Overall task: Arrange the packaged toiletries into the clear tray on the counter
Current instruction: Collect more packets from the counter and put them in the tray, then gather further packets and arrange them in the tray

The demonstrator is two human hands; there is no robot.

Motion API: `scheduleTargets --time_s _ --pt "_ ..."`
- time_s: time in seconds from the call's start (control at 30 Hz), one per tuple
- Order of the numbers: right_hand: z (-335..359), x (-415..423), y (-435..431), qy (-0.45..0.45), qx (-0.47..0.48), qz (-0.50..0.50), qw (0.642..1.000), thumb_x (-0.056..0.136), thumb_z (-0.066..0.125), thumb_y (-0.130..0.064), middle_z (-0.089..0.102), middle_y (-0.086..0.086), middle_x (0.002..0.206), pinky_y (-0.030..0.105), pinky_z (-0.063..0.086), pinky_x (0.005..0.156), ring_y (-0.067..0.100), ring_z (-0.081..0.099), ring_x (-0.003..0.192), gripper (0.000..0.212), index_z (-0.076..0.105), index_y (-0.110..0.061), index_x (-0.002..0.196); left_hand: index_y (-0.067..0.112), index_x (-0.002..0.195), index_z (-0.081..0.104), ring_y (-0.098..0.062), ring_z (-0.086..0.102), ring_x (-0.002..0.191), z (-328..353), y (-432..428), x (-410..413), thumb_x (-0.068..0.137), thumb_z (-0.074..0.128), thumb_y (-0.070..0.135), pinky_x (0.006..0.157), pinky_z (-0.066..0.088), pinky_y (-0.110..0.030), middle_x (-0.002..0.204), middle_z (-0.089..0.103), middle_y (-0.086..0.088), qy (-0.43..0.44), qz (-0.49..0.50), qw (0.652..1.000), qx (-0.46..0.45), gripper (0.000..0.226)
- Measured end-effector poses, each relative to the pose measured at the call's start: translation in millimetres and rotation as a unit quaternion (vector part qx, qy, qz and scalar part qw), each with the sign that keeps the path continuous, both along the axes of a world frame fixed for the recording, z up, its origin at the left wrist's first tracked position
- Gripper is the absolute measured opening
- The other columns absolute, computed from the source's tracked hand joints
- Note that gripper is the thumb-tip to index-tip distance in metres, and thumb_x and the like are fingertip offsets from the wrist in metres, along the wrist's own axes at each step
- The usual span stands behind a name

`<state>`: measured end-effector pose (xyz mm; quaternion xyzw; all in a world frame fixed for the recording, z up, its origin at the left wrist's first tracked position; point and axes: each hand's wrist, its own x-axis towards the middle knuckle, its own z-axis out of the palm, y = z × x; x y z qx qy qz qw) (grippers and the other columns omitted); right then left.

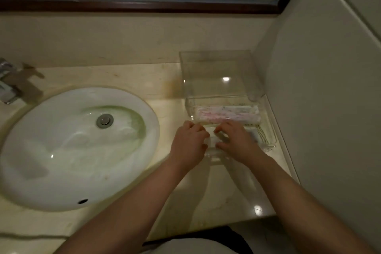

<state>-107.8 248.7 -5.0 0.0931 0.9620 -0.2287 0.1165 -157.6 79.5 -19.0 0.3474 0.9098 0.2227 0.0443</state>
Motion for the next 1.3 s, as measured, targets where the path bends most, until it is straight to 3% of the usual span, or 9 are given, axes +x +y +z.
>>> scheduleTargets --time_s 0.2,0.3,0.5,0.63,0.77,0.9,1.0,1.13,1.3 --pt "12 -12 -46 0.108 -0.005 0.020 0.994 0.078 0.076 -0.024 0.065 0.007 0.112 0.039 0.041 0.096 0.029 0.057 0.109 0.032 0.067 -0.016 0.108 0.015 0.109 0.068 -0.030 0.053 0.104 16 -53 7 0.077 0.060 0.018 0.089 0.046 -0.040 0.112 0.065 -0.007 -0.069 0.099 0.989 0.088 0.033" --pt "19 -29 -107 0.158 -0.057 0.069 0.983 0.079 0.076 -0.017 0.067 0.008 0.108 0.043 0.045 0.093 0.029 0.060 0.104 0.030 0.067 -0.013 0.107 0.014 0.113 0.067 -0.031 0.053 0.109 27 -114 13 0.080 0.057 0.014 0.096 0.043 -0.038 0.115 0.064 -0.011 -0.087 0.243 0.959 0.118 0.034" --pt "16 -58 -235 0.099 -0.117 0.204 0.967 0.078 0.077 -0.019 0.067 0.005 0.105 0.030 0.043 0.084 0.026 0.063 0.098 0.036 0.065 -0.012 0.111 0.015 0.113 0.065 -0.026 0.053 0.112 45 -263 31 0.085 0.055 0.015 0.098 0.041 -0.032 0.117 0.063 -0.008 -0.086 0.467 0.870 0.133 0.030" --pt "29 -79 -322 0.053 -0.141 0.269 0.951 0.082 0.073 -0.029 0.059 -0.008 0.101 0.028 0.045 0.081 0.014 0.060 0.098 0.035 0.062 -0.021 0.114 0.013 0.115 0.064 -0.023 0.055 0.112 50 -358 22 0.087 0.054 0.012 0.094 0.041 -0.027 0.119 0.062 -0.008 -0.086 0.544 0.821 0.153 0.030" --pt "32 -112 -418 0.042 -0.134 0.303 0.942 0.086 0.068 -0.032 0.059 -0.008 0.103 0.020 0.032 0.079 0.010 0.058 0.099 0.034 0.059 -0.022 0.117 0.012 0.115 0.064 -0.023 0.058 0.108 44 -458 -3 0.088 0.052 0.008 0.082 0.037 -0.021 0.118 0.062 -0.009 -0.086 0.606 0.775 0.157 0.030" --pt "23 -156 -507 0.012 -0.125 0.263 0.956 0.087 0.066 -0.034 0.065 0.001 0.116 0.029 0.046 0.084 0.018 0.060 0.104 0.039 0.059 -0.019 0.121 0.012 0.110 0.066 -0.025 0.060 0.105 31 -550 -40 0.085 0.055 0.007 0.079 0.038 -0.022 0.115 0.063 -0.009 -0.097 0.630 0.756 0.152 0.027" --pt "13 -188 -554 0.000 -0.112 0.222 0.969 0.085 0.067 -0.031 0.063 0.007 0.124 0.034 0.047 0.092 0.023 0.060 0.112 0.042 0.059 -0.015 0.123 0.015 0.114 0.063 -0.027 0.051 0.113 23 -593 -63 0.085 0.058 0.009 0.089 0.040 -0.030 0.120 0.056 -0.011 -0.099 0.644 0.750 0.111 0.031" --pt "8 -230 -595 0.020 -0.112 0.128 0.985 0.083 0.068 -0.031 0.061 0.013 0.128 0.036 0.045 0.095 0.028 0.058 0.116 0.050 0.055 -0.011 0.127 0.016 0.127 0.053 -0.035 0.042 0.119 14 -626 -80 0.080 0.068 0.020 0.097 0.039 -0.041 0.130 0.044 -0.017 -0.120 0.673 0.726 0.071 0.050" --pt "-10 -259 -625 0.007 -0.047 0.009 0.999 0.079 0.068 -0.048 0.055 0.020 0.129 0.044 0.048 0.092 0.038 0.055 0.118 0.069 0.048 -0.004 0.128 0.010 0.136 0.040 -0.037 0.052 0.116 -4 -635 -91 0.071 0.079 0.034 0.094 0.047 -0.044 0.125 0.057 -0.018 -0.178 0.670 0.715 0.089 0.080"
